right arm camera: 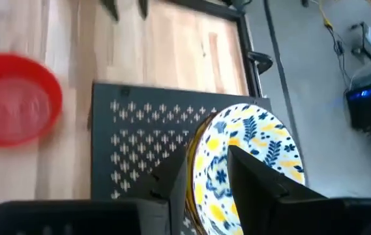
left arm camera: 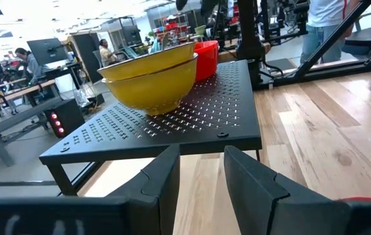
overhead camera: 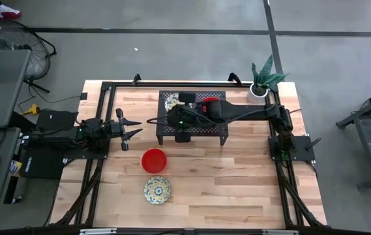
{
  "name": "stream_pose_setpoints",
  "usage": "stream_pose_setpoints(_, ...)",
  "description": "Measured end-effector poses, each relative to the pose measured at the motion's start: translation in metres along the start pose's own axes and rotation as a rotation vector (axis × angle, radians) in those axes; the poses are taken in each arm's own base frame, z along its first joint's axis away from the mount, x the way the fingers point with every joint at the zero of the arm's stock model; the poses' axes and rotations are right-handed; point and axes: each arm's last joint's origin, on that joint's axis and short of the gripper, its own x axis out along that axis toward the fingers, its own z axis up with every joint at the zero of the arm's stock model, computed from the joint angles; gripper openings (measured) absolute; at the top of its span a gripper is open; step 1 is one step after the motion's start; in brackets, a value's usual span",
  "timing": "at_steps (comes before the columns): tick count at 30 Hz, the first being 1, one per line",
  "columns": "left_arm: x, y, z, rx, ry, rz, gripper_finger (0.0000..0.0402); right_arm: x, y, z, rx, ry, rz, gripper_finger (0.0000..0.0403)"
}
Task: Pick & Place Mini bowls
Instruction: Stack the red bowl on the red bowl on the shelf
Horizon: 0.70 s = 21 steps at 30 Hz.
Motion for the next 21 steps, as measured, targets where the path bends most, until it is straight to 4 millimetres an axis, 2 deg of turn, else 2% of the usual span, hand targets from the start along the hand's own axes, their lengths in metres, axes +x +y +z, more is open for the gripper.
stream_pose_setpoints(7,0.0,0.0,0.0,0.0,0.0,0.0,0.0117,-0.011,0.02,0.004,0.064,-0.039,0.124,0.0079)
stream_pose_setpoints(14,0.0,0.0,0.0,0.0,0.0,0.0,0.0117,-0.019,0.037,0.006,0.048,-0.063,0.299,0.0073)
stream_pose_setpoints(21,0.0,0.0,0.0,0.0,0.0,0.0,0.0117,-0.028,0.054,0.007,0.132,-0.055,0.44,0.0073)
